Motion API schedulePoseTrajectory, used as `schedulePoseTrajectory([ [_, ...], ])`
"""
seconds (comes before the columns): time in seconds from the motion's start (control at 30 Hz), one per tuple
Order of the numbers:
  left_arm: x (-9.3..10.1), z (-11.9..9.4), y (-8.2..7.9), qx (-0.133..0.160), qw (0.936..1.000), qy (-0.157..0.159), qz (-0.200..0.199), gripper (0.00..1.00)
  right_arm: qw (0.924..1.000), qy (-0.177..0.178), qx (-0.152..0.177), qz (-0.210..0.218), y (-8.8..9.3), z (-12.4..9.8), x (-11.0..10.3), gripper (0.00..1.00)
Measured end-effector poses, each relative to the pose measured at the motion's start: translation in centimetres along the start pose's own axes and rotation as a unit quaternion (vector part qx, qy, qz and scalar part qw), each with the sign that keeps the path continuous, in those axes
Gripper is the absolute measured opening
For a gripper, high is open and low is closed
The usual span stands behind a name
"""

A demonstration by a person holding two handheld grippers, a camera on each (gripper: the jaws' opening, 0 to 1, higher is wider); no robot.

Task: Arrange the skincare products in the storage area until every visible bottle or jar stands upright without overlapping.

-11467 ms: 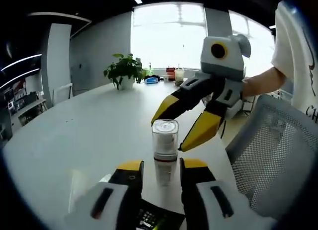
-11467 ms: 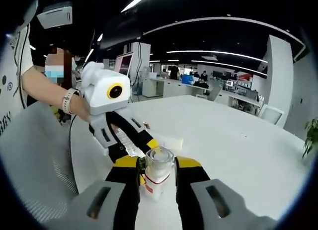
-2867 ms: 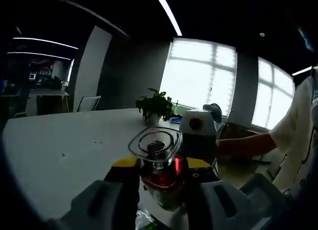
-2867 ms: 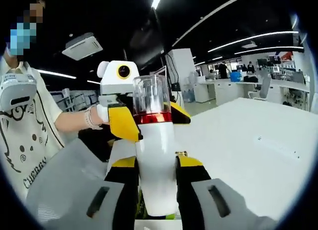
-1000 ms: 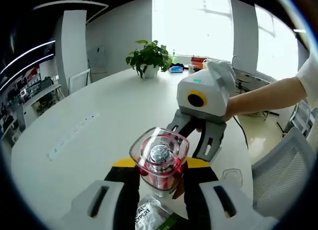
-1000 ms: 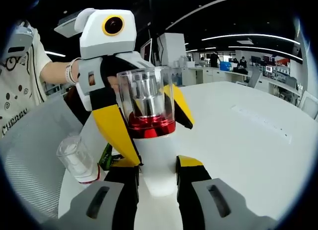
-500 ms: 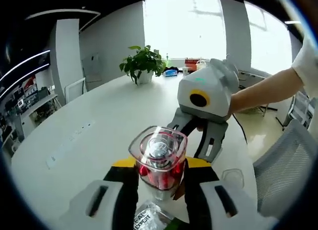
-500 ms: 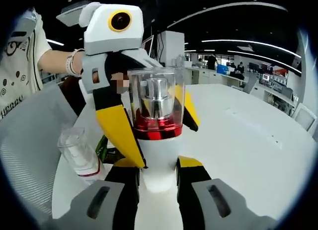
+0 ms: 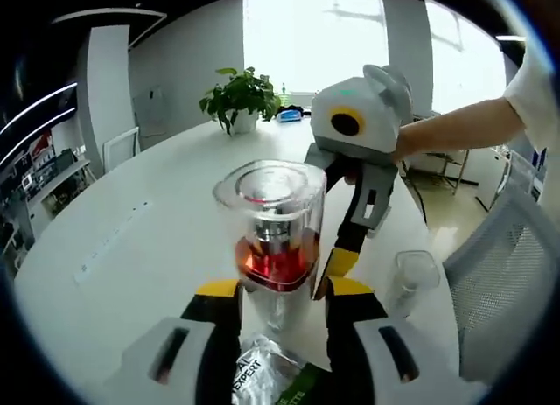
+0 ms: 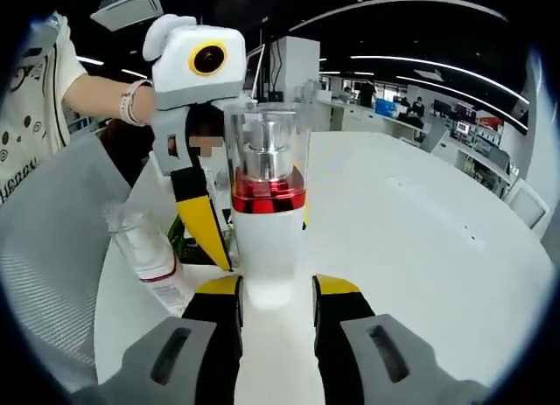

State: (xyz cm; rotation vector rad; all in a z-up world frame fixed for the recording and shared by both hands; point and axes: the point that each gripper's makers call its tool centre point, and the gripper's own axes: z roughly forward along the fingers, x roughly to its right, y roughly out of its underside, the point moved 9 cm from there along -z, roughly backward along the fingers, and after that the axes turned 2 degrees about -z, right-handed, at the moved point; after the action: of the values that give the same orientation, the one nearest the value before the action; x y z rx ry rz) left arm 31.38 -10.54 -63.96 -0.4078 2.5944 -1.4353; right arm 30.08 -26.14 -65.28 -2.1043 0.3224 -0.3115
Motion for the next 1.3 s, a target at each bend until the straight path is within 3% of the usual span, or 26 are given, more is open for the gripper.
schedulePoseTrajectory([
  [0.2, 0.2, -0.3, 1.1, -0.009, 0.9999, 0.001, 0.01, 0.32, 0.9994, 0.032, 0.009, 0.012, -0.7, -2.0, 0.6, 0.29],
  [0.43, 0.0, -1.6, 2.3, -0.018, 0.9998, -0.007, 0.007, 0.29, 0.9912, 0.076, 0.078, 0.075, -2.6, -3.8, 0.2, 0.3],
  [0.57, -0.5, -2.6, 3.2, -0.03, 0.9994, -0.019, 0.0, 0.27, 0.9878, 0.074, 0.103, 0.089, -3.6, -4.2, -0.6, 0.34],
  [0.7, -2.2, -3.4, 3.1, -0.005, 0.9966, -0.074, -0.034, 0.23, 0.9823, 0.089, 0.129, 0.103, -5.0, -4.4, -1.2, 0.35],
  [0.83, -2.6, -3.0, 2.0, 0.027, 0.9935, -0.094, -0.059, 0.17, 0.9787, 0.078, 0.152, 0.114, -6.7, -3.8, -2.0, 0.36],
  [1.03, -3.5, -1.8, 1.2, 0.054, 0.9882, -0.125, -0.069, 0.12, 0.9794, 0.104, 0.143, 0.098, -8.0, -2.6, -2.6, 0.41],
  [1.17, -4.2, -0.8, 1.5, 0.061, 0.9865, -0.124, -0.088, 0.1, 0.9754, 0.141, 0.127, 0.112, -8.1, -2.0, -2.4, 0.38],
  [1.3, -4.7, 0.0, 2.3, 0.066, 0.978, -0.13, -0.149, 0.06, 0.9733, 0.165, 0.118, 0.108, -8.2, -1.5, -2.6, 0.35],
])
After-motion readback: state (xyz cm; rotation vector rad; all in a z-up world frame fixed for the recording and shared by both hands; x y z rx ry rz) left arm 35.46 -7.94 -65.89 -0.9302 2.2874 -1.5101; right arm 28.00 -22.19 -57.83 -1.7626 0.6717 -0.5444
